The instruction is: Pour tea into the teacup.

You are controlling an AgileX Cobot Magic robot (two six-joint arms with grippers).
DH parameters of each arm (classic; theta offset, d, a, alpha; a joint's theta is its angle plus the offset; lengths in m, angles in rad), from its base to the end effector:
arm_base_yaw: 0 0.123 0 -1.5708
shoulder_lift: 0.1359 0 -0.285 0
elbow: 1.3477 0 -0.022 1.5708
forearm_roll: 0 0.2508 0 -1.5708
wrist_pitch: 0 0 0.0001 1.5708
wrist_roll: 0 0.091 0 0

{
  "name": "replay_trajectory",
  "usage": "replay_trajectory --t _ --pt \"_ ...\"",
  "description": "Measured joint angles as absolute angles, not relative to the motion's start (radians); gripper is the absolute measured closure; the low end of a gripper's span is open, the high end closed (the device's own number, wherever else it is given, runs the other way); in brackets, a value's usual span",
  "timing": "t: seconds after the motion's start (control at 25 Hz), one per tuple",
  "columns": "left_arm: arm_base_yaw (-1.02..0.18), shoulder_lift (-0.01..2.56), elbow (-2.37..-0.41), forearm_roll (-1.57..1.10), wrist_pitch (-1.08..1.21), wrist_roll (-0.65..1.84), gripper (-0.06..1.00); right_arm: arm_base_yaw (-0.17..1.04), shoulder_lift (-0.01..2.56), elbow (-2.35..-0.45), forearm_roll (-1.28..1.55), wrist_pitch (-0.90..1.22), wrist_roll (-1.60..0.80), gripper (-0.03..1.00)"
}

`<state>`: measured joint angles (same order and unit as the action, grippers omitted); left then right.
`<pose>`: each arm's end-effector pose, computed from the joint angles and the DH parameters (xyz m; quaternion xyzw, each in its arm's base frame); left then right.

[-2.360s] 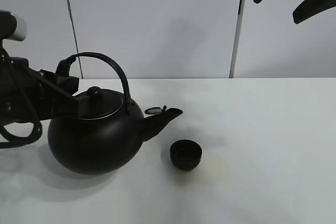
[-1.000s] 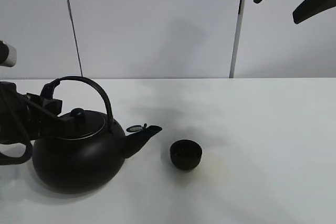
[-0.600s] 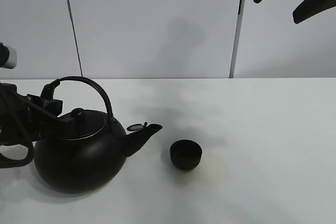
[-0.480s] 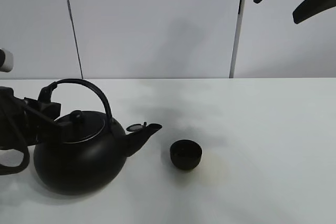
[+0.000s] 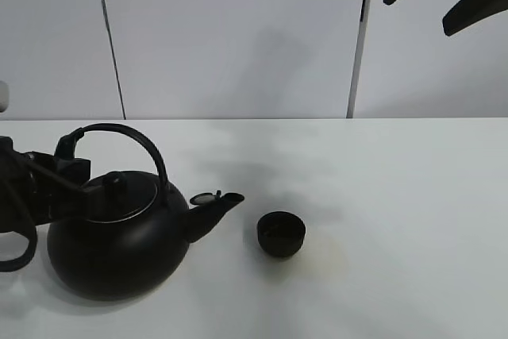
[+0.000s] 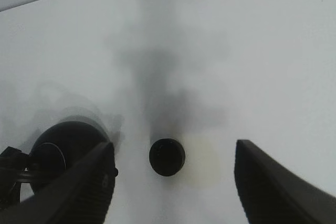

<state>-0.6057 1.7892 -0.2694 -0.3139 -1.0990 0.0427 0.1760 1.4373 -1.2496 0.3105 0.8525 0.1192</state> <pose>0.2093 -0.1145 0.1145 0.1249 0.8069 -0.0897 0.5703 0.2970 0.0741 0.3337 0.0348 0.9426 0.1845 0.2762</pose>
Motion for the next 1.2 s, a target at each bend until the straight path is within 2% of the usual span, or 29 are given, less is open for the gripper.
replay_trajectory --t 0.36,0.76,1.0,1.2 --pt "-0.606 1.778 -0.269 -0.262 -1.139 0.010 0.60 0.176 1.437 -1.250 0.311 0.853 0.119 0.51" --pt "-0.606 1.720 -0.177 -0.259 -1.145 0.000 0.58 0.176 1.437 -1.250 0.311 0.853 0.119 0.51" --pt "-0.606 1.561 -0.110 -0.211 -1.145 -0.009 0.58 0.176 1.437 -1.250 0.311 0.849 0.119 0.51" --pt "-0.606 1.411 -0.110 -0.199 -1.144 -0.139 0.58 0.176 1.437 -1.250 0.311 0.849 0.119 0.51"
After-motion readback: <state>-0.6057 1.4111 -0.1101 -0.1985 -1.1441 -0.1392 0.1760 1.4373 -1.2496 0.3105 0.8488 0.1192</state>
